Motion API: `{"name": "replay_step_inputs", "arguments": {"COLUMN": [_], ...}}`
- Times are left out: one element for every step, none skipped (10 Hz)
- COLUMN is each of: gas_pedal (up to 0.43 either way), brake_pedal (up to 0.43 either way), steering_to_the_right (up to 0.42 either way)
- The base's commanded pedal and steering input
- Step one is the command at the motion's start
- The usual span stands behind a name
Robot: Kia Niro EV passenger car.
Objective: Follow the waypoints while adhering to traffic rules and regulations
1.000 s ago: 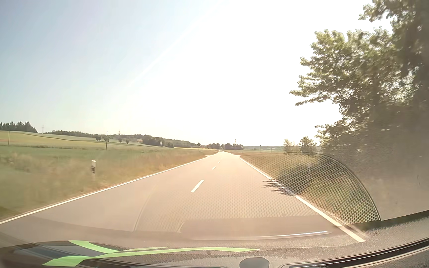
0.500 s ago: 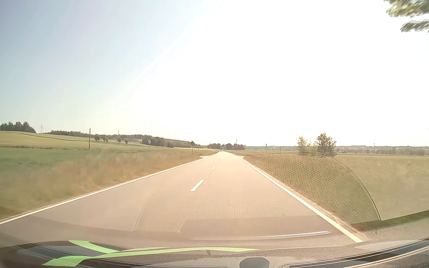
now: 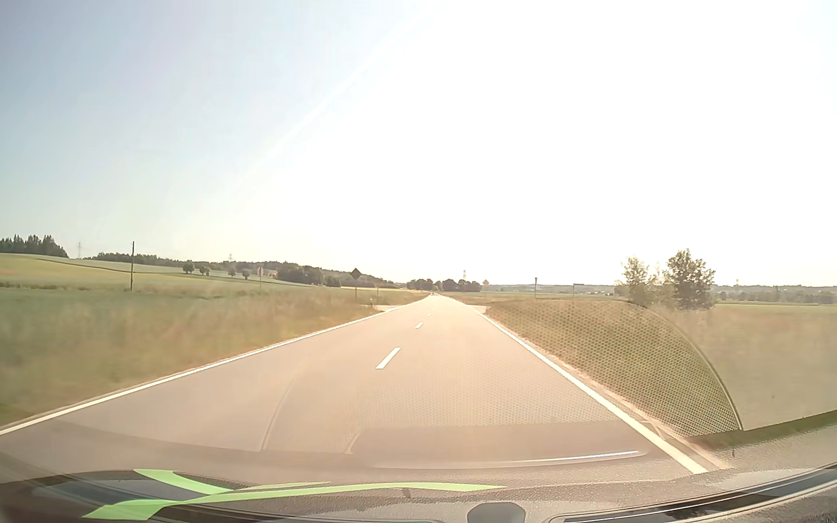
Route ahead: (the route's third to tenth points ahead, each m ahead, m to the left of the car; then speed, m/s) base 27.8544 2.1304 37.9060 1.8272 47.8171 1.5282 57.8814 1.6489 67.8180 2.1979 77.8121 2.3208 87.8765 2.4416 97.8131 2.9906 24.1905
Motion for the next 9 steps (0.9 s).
{"name": "replay_step_inputs", "arguments": {"gas_pedal": [0.189, 0.189, 0.197, 0.209, 0.220, 0.240, 0.240, 0.240, 0.240], "brake_pedal": [0.000, 0.000, 0.000, 0.000, 0.000, 0.000, 0.000, 0.000, 0.000], "steering_to_the_right": [-0.003, -0.003, -0.003, -0.003, -0.003, -0.003, -0.002, -0.002, -0.002]}}
